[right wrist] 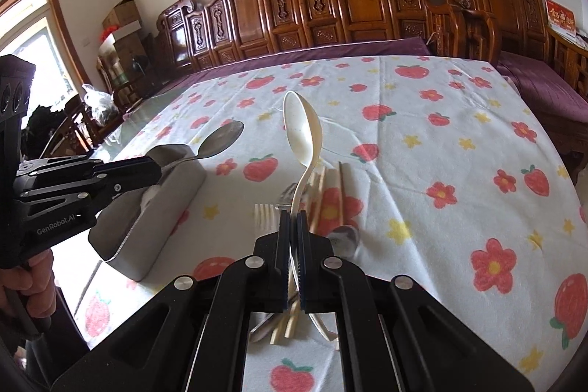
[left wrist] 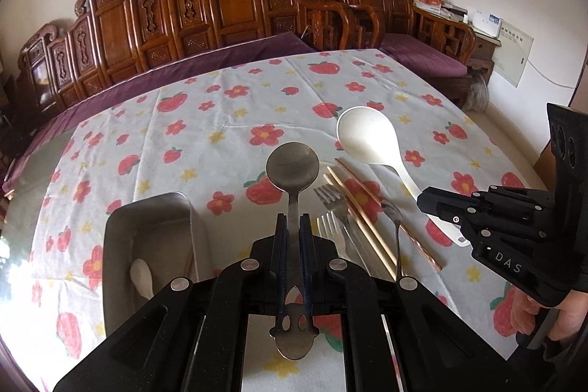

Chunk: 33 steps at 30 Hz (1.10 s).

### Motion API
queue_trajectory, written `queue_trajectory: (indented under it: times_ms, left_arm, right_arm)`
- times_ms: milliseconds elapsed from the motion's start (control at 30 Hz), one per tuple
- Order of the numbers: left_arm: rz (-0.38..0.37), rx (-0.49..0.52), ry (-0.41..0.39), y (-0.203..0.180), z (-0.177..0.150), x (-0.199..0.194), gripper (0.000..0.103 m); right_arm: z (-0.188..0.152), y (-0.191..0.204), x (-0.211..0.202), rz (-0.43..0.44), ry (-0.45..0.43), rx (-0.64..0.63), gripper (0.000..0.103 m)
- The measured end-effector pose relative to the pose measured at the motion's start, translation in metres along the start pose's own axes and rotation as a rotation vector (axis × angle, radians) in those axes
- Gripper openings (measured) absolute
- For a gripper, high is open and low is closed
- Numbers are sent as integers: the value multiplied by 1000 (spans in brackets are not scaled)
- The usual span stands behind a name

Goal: Organize utensils
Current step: 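Carry the steel spoon into the metal tray and open the left tool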

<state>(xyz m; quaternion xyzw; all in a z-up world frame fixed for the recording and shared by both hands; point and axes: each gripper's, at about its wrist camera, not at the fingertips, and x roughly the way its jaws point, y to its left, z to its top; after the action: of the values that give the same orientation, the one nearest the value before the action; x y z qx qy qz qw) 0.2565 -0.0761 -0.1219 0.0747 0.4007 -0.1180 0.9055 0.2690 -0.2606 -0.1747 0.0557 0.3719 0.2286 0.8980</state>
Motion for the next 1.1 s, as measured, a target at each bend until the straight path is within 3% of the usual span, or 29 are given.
queue_trajectory:
  times_ms: [500,1033,1100]
  left_arm:
    - [92,-86,-4,67,-32,-26,6]
    - [150,-153,93,119,-70,20,6]
    - [155,-154,101,120,-72,24,0]
  right_arm:
    - [-4,50,-1,44,7,-84,4]
    - [-11,54,20,59,66,-100,4]
    - [-11,54,21,64,67,-100,4]
